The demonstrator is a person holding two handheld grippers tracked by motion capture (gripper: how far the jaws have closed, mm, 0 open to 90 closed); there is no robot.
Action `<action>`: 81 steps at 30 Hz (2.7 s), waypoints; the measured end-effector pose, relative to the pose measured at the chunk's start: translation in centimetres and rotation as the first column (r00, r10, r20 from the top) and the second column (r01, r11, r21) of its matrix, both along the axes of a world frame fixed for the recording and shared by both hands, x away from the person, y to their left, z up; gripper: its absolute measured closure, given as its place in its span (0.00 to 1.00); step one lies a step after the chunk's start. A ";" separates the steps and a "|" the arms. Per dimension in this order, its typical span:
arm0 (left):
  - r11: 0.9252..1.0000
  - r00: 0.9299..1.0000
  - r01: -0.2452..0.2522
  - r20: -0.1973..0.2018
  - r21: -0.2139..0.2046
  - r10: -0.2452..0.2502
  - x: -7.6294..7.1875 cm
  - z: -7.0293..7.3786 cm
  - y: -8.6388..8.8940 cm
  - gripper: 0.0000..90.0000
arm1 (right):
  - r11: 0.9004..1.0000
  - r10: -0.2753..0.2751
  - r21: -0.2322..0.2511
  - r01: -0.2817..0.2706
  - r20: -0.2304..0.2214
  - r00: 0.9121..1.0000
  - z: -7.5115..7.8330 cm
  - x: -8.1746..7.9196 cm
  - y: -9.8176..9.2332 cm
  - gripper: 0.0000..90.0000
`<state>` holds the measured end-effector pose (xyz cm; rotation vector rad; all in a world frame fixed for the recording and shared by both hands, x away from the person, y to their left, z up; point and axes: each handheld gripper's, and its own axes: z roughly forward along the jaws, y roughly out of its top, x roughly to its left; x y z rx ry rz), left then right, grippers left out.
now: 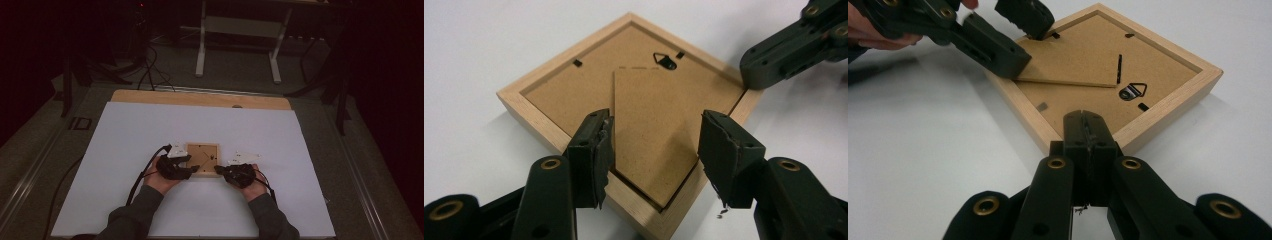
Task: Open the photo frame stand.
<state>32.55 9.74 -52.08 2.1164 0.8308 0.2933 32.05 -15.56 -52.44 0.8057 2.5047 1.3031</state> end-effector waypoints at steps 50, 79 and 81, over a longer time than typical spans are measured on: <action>0.995 0.999 -0.032 -0.027 0.092 0.035 0.9 1.3 -1.8 0.57 | 1.000 0.008 0.018 -0.007 -0.015 1.000 -0.1 0.3 0.0 1.00; 0.994 0.994 -0.110 0.013 0.013 0.110 1.8 4.2 -1.6 0.66 | 1.000 0.003 0.025 -0.002 -0.025 1.000 -0.3 0.4 0.1 1.00; 0.994 0.994 -0.105 0.000 0.001 0.105 1.8 4.3 -1.4 0.61 | 1.000 0.003 0.024 -0.002 -0.023 1.000 -0.3 0.4 0.1 1.00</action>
